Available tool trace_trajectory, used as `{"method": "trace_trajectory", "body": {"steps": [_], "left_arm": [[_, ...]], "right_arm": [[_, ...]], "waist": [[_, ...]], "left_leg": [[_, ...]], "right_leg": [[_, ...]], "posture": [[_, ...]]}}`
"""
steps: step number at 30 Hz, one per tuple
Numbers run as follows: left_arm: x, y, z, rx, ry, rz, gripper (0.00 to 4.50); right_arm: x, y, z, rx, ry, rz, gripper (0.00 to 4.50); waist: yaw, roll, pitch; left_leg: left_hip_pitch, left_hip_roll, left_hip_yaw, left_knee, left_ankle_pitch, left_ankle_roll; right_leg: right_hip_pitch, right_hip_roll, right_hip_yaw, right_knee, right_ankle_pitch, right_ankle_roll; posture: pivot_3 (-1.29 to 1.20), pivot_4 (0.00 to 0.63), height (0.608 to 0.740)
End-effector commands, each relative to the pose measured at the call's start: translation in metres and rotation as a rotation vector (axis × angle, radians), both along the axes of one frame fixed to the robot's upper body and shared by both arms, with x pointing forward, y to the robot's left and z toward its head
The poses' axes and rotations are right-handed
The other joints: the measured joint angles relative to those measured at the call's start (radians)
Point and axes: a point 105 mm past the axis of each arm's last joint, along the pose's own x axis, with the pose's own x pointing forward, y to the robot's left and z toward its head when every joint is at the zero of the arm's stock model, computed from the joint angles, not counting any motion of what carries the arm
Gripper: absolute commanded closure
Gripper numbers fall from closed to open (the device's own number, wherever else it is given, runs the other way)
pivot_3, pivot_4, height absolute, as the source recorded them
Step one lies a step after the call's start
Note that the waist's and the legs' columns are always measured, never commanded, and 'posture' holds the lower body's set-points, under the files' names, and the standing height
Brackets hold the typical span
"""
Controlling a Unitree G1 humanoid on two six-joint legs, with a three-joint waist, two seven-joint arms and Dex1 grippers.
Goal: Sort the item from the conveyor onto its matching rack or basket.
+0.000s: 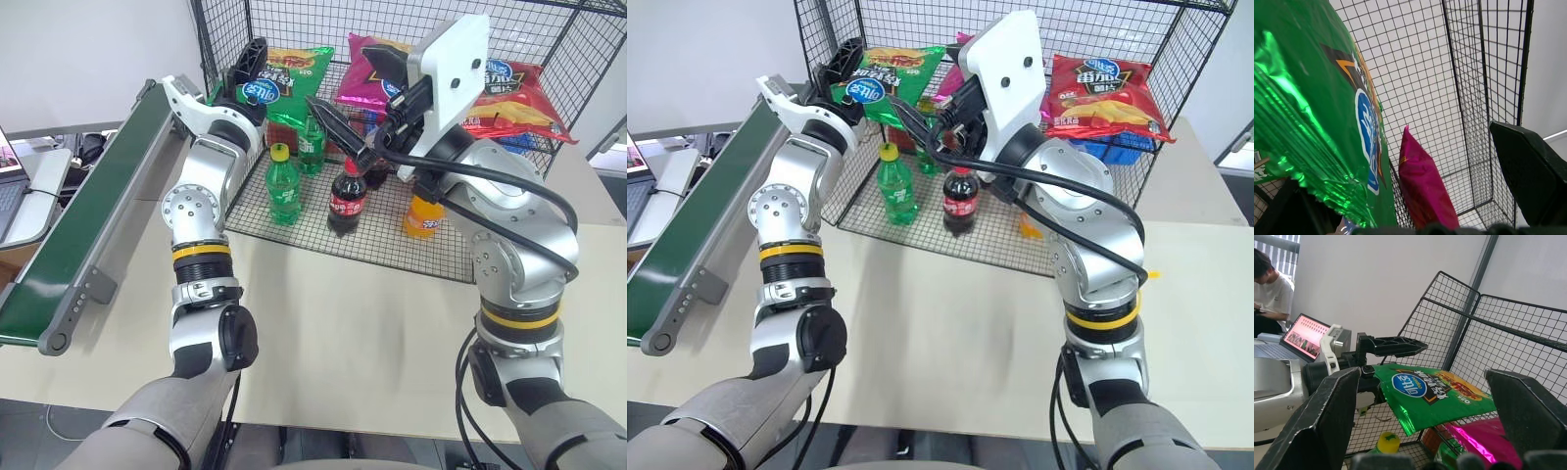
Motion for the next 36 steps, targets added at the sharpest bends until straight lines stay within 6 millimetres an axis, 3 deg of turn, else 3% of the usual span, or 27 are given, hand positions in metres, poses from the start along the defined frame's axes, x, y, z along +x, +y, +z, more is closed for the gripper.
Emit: {"method": "trace_trajectory", "body": {"steps": [1, 6, 11, 18, 22, 26, 32, 34, 36], "left_arm": [[0.008, 0.01, -0.057, 0.129, 0.202, 0.023, 0.03], [-0.008, 0.024, -0.054, 0.194, 0.193, 0.019, 0.03], [-0.017, 0.025, -0.049, 0.221, 0.174, -0.013, 0.03], [-0.025, 0.045, -0.053, 0.266, 0.183, 0.019, 0.03], [-0.026, 0.054, -0.049, 0.273, 0.151, 0.034, 0.03], [-0.034, 0.048, -0.038, 0.276, 0.058, -0.026, 0.03], [-0.049, 0.062, -0.048, 0.348, 0.038, -0.054, 0.03], [-0.086, 0.068, 0.003, 0.416, -0.052, -0.044, 0.03], [-0.12, 0.065, 0.034, 0.491, -0.111, -0.061, 0.03]], "right_arm": [[-0.009, 0.001, 0.015, 0.019, -0.072, 0.026, 0.0], [-0.008, 0.001, 0.014, 0.018, -0.072, 0.031, 0.0], [-0.007, 0.001, 0.014, 0.021, -0.07, 0.033, 0.0], [-0.006, 0.0, 0.014, 0.023, -0.068, 0.031, 0.0], [-0.005, 0.0, 0.013, 0.026, -0.063, 0.034, 0.0], [-0.005, 0.003, 0.012, 0.027, -0.059, 0.046, 0.0], [-0.006, 0.0, 0.013, 0.019, -0.065, 0.044, 0.0], [-0.007, -0.003, 0.012, 0.01, -0.064, 0.043, 0.0], [-0.007, -0.006, 0.011, -0.001, -0.06, 0.042, 0.0]], "waist": [[-0.003, 0.001, -0.001], [-0.021, 0.001, -0.001], [-0.026, 0.0, 0.0], [-0.014, -0.001, 0.001], [0.0, -0.001, 0.001], [0.004, -0.001, 0.001], [-0.003, -0.001, 0.001], [-0.01, -0.003, 0.002], [-0.013, -0.007, 0.005]], "left_leg": [[0.001, 0.0, 0.0, 0.0, 0.0, 0.0], [0.006, 0.001, 0.0, -0.002, 0.0, 0.0], [0.009, 0.001, 0.0, -0.003, 0.0, 0.0], [-0.008, 0.0, -0.002, -0.001, 0.001, -0.002], [-0.008, 0.001, -0.002, -0.002, 0.0, -0.001], [-0.008, 0.0, -0.002, -0.002, 0.0, 0.0], [-0.007, 0.001, -0.002, -0.002, 0.0, 0.0], [-0.007, 0.002, -0.002, -0.002, 0.0, -0.001], [-0.009, 0.006, -0.005, -0.002, 0.0, -0.001]], "right_leg": [[0.001, 0.0, 0.0, 0.0, 0.0, 0.0], [0.005, 0.0, 0.001, -0.001, -0.001, 0.002], [0.008, 0.0, 0.001, -0.001, -0.001, 0.002], [-0.006, -0.002, 0.0, 0.0, -0.001, 0.002], [-0.006, -0.002, -0.001, 0.0, -0.001, 0.002], [-0.006, -0.002, -0.001, -0.001, -0.001, 0.002], [-0.007, -0.002, -0.001, 0.0, -0.001, 0.002], [-0.007, -0.001, -0.001, 0.0, -0.001, 0.002], [-0.008, -0.003, -0.001, 0.0, -0.001, 0.002]], "posture": [[0.0, 0.15, 0.74], [0.0, 0.15, 0.74], [0.0, 0.15, 0.74], [0.0, 0.15, 0.74], [0.0, 0.15, 0.74], [0.0, 0.15, 0.74], [0.0, 0.15, 0.74], [0.0, 0.15, 0.74], [0.0, 0.15, 0.74]]}}
